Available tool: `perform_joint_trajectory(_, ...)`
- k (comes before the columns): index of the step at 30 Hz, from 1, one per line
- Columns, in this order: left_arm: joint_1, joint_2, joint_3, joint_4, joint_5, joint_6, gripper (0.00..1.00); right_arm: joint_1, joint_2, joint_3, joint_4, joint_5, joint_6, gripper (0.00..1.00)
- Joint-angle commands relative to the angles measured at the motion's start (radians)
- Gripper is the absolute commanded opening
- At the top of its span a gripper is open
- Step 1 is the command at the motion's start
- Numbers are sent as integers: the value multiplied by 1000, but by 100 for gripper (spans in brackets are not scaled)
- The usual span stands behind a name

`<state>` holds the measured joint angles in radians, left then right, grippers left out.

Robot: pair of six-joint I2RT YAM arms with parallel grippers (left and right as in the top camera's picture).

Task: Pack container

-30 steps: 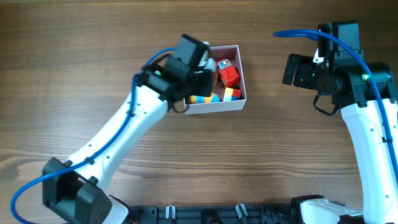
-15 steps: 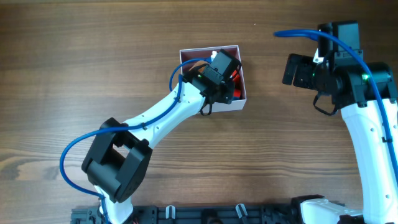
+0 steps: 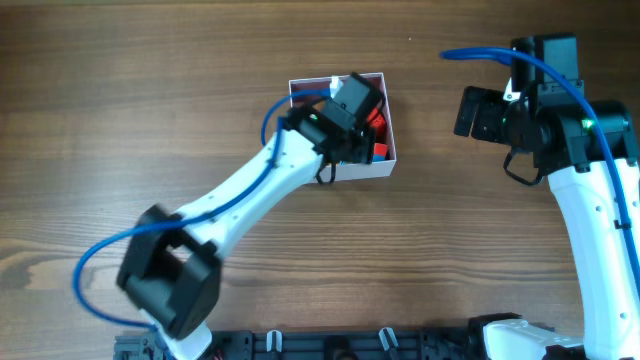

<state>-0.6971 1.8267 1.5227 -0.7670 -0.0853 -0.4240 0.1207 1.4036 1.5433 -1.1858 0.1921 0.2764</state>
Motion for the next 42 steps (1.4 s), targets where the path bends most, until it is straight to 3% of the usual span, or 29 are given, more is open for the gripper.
perform_joint_trajectory(1, 42, -208, 116, -36, -34, 2, 73, -4, 5, -3, 3, 18, 14, 100)
perform_joint_trajectory(3, 68, -284, 119, -50, -62, 2, 73, -4, 5, -3, 3, 18, 14, 100)
perform_joint_trajectory(7, 119, -360, 119, -125, -62, 1, 45, -4, 5, -3, 3, 18, 14, 100)
perform_joint_trajectory(9, 116, -327, 112, -145, -62, 1, 32, -4, 5, -3, 3, 18, 14, 100)
perform_joint_trajectory(11, 109, -235, 111, -167, -74, 1, 11, -4, 5, -3, 3, 18, 14, 100)
perform_joint_trajectory(13, 120, -180, 111, -182, -125, 1, 6, -4, 5, -3, 3, 18, 14, 100)
perform_joint_trajectory(18, 229, -115, 111, -224, -193, 1, 6, -4, 5, -3, 3, 18, 14, 100)
perform_joint_trajectory(19, 253, -123, 111, -226, -192, 1, 8, -4, 5, -3, 3, 18, 14, 100)
perform_joint_trajectory(21, 315, -162, 112, -247, -193, 1, 23, -4, 5, -3, 3, 18, 14, 100)
perform_joint_trajectory(22, 344, -191, 112, -264, -193, 1, 36, -4, 5, -3, 3, 18, 14, 100)
perform_joint_trajectory(23, 373, -225, 112, -281, -193, 1, 63, -4, 5, -3, 3, 18, 14, 99)
perform_joint_trajectory(24, 402, -264, 112, -298, -193, 1, 74, -4, 5, -3, 3, 18, 14, 100)
perform_joint_trajectory(28, 468, -397, 112, -320, -166, 1, 93, -4, 5, -3, 3, 18, 14, 100)
perform_joint_trajectory(29, 472, -423, 112, -324, -157, 1, 89, -4, 5, -3, 3, 18, 15, 100)
perform_joint_trajectory(32, 451, -452, 112, -323, 32, 2, 40, -4, 5, -3, 3, 18, 14, 100)
perform_joint_trajectory(34, 422, -425, 109, -312, 69, 1, 23, -4, 5, -3, 3, 18, 14, 100)
perform_joint_trajectory(35, 387, -385, 105, -288, 70, 1, 7, -4, 5, -3, 3, 18, 14, 100)
perform_joint_trajectory(38, 293, -253, 100, -200, 97, 11, 4, -4, 5, -3, 3, 18, 14, 100)
perform_joint_trajectory(42, 164, -63, 100, -50, 144, 164, 4, -4, 5, -3, 3, 18, 15, 100)
